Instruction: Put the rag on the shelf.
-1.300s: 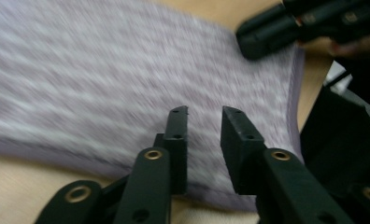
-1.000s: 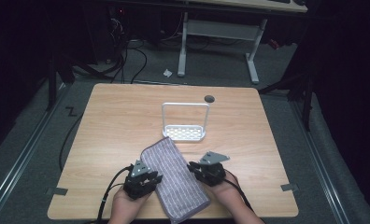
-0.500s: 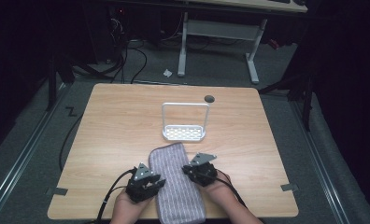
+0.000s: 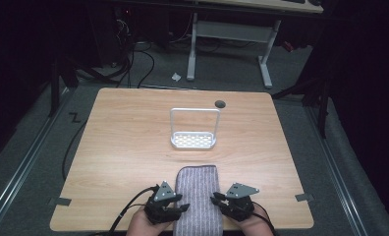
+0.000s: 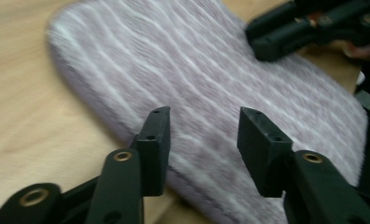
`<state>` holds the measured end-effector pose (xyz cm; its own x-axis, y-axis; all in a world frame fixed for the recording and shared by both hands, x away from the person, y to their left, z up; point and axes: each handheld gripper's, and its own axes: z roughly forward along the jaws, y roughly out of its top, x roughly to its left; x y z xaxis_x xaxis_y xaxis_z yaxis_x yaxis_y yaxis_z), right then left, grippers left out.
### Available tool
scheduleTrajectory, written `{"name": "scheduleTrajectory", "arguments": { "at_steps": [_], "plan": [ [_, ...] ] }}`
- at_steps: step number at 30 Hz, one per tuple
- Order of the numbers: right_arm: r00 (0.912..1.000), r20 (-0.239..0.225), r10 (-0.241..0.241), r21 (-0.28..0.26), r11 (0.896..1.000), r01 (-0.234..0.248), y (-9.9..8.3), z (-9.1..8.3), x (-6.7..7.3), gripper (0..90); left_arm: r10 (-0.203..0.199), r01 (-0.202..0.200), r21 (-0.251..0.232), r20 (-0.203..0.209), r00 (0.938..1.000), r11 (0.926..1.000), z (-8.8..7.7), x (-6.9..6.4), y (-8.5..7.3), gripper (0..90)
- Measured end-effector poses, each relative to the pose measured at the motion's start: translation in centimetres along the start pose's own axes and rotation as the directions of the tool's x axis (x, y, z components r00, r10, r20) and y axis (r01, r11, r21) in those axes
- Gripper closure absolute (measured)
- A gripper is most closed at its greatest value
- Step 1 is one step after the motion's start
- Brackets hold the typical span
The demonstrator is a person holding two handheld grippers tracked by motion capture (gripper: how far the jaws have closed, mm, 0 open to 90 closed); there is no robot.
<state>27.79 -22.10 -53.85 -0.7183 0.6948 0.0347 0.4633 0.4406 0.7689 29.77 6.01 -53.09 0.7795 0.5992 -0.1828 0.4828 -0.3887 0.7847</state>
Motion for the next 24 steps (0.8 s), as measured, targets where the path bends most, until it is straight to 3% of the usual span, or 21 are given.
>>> {"name": "scheduleTrajectory", "arguments": {
  "at_steps": [1, 2, 3, 4, 5, 7, 8, 10, 12, 13, 14, 15, 20, 24],
  "plan": [
    [1.0, 0.003, 0.005, -0.012, 1.0, -0.005, 0.0, -0.2, -0.1, 73.1, -0.027, 0.027, -0.026, -0.017, 0.9995, 0.9993, -0.1, 0.8, 0.5, 51.1],
    [1.0, 0.003, 0.005, -0.012, 1.0, -0.005, 0.0, -0.2, -0.1, 73.1, -0.027, 0.027, -0.026, -0.017, 0.9995, 0.9993, -0.1, 0.8, 0.5, 50.5],
    [0.9998, 0.011, 0.018, -0.033, 0.999, -0.017, 0.1, -0.4, -0.3, 71.6, -0.067, 0.064, -0.058, -0.05, 0.9965, 0.9963, 0.0, 2.1, 1.5, 48.9],
    [0.9996, 0.015, 0.023, -0.039, 0.999, -0.023, 0.2, -0.5, -0.5, 71.4, -0.068, 0.063, -0.061, -0.075, 0.9949, 0.9961, 0.4, 2.6, 1.8, 47.5],
    [0.9994, 0.02, 0.03, -0.045, 0.999, -0.029, 0.2, -0.6, -0.7, 70.9, -0.068, 0.063, -0.061, -0.075, 0.9949, 0.9961, 0.4, 2.6, 1.8, 46.5],
    [0.9987, 0.026, 0.042, -0.056, 0.998, -0.041, 0.4, -0.8, -0.9, 70.5, -0.097, 0.091, -0.054, -0.117, 0.9885, 0.9944, 2.2, 3.9, 2.8, 43.2],
    [0.9987, 0.026, 0.042, -0.056, 0.998, -0.041, 0.4, -0.8, -0.9, 70.5, -0.097, 0.091, -0.054, -0.117, 0.9885, 0.9944, 2.2, 3.9, 2.8, 41.7],
    [0.9973, 0.042, 0.06, -0.079, 0.995, -0.057, 0.5, -1.2, -1.2, 69.3, -0.095, 0.091, -0.028, -0.162, 0.9822, 0.9954, 3.7, 4.2, 3.1, 39.0],
    [0.997, 0.051, 0.058, -0.085, 0.995, -0.054, 0.6, -1.2, -1.2, 68.5, -0.104, 0.102, -0.022, -0.148, 0.9834, 0.9945, 4.4, 4.0, 3.0, 38.7],
    [0.9967, 0.056, 0.059, -0.086, 0.995, -0.055, 0.6, -1.1, -1.2, 68.0, -0.085, 0.082, -0.024, -0.154, 0.9844, 0.9964, 4.5, 3.7, 2.9, 38.5],
    [0.9967, 0.056, 0.059, -0.086, 0.995, -0.055, 0.6, -1.1, -1.2, 68.0, -0.085, 0.082, -0.024, -0.154, 0.9844, 0.9964, 4.5, 3.7, 2.9, 39.4],
    [0.9956, 0.065, 0.067, -0.086, 0.994, -0.061, 0.5, -1.1, -1.3, 66.4, -0.046, 0.045, -0.008, -0.184, 0.9818, 0.9989, 4.7, 3.1, 3.0, 40.7],
    [0.993, 0.087, 0.079, -0.093, 0.993, -0.071, 0.4, -0.9, -1.5, 61.0, -0.02, 0.019, -0.004, -0.21, 0.9775, 0.9998, 4.6, 2.7, 2.8, 56.5],
    [0.9902, 0.09, 0.107, -0.094, 0.991, -0.099, 0.7, -0.7, -1.5, 58.0, -0.029, 0.027, -0.011, -0.187, 0.9819, 0.9996, 4.7, 2.6, 2.7, 69.3]
  ]
}}
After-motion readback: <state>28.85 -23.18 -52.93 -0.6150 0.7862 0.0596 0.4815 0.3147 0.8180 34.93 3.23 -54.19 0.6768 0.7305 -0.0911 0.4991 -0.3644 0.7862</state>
